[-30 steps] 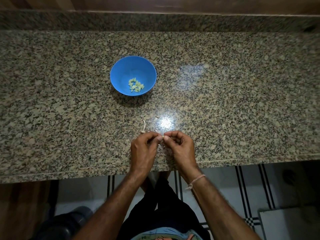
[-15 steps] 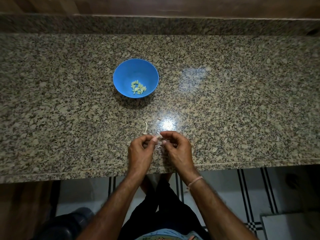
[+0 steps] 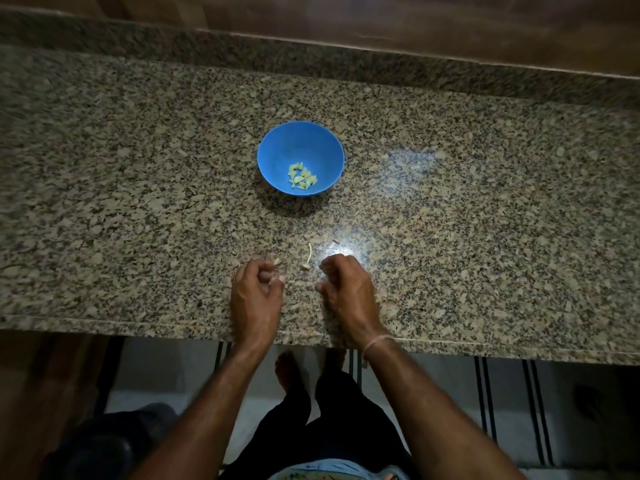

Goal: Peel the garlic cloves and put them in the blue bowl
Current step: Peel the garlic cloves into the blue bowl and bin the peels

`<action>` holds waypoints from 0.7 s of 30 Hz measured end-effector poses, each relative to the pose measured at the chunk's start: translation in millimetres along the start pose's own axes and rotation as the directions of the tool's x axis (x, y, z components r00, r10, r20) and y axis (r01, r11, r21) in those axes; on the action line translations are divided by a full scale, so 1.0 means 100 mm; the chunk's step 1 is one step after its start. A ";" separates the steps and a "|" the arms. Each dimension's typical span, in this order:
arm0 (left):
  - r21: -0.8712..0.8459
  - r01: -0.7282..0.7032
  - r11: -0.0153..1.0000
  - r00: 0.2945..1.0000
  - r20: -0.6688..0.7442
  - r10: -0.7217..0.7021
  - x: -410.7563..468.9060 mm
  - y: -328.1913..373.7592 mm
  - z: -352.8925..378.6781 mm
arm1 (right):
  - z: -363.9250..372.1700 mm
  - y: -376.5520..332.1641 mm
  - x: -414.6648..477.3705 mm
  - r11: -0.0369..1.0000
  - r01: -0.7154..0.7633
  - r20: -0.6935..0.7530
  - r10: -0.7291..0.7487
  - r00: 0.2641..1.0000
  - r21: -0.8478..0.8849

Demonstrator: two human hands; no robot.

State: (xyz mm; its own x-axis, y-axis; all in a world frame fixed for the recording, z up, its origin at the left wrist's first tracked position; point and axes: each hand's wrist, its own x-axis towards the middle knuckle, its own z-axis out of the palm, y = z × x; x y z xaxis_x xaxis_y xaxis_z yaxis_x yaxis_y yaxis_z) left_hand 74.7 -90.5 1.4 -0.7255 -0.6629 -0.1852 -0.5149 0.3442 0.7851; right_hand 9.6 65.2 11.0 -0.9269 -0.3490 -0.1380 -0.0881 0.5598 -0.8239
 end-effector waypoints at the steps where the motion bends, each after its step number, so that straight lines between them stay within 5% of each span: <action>1: -0.013 0.023 1.000 1.000 0.006 -0.023 -0.06 -0.01 0.02 | -0.01 0.00 0.08 0.999 0.029 0.014 -0.030 0.999 0.018; 4: -0.085 0.073 0.994 0.997 -0.002 -0.073 -0.15 -0.02 0.03 | -0.05 0.08 0.30 0.979 0.177 0.123 -0.165 0.979 -0.099; 7: -0.169 0.136 0.976 0.989 -0.030 -0.143 -0.18 0.02 0.03 | -0.06 0.13 0.52 0.845 0.400 0.228 -0.337 0.914 -0.355; 11: -0.269 0.242 0.932 0.963 -0.055 -0.265 -0.20 0.10 0.10 | -0.05 0.18 0.71 0.765 0.531 0.306 -0.441 0.844 -0.363; 15: -0.455 0.344 0.821 0.920 -0.011 -0.392 -0.25 0.32 0.30 | -0.14 0.29 0.75 0.785 0.516 0.245 -0.456 0.856 -0.342; 18: -0.678 0.371 0.635 0.890 0.063 -0.452 -0.27 0.52 0.52 | -0.22 0.26 0.63 0.861 0.449 0.193 -0.411 0.891 -0.239; 21: -0.898 0.388 0.209 0.822 0.235 -0.519 -0.23 0.75 0.65 | -0.28 0.19 0.50 0.889 0.448 0.203 -0.423 0.883 -0.095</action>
State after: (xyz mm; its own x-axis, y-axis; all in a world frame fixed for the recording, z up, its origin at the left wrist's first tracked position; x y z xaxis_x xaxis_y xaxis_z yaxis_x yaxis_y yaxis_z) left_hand 23.4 -6.4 26.1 -0.4359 -0.5675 -0.6986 0.0206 -0.7822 0.6226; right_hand -48.7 79.5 4.3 -0.7073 -0.6974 0.1156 -0.5281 0.4124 -0.7423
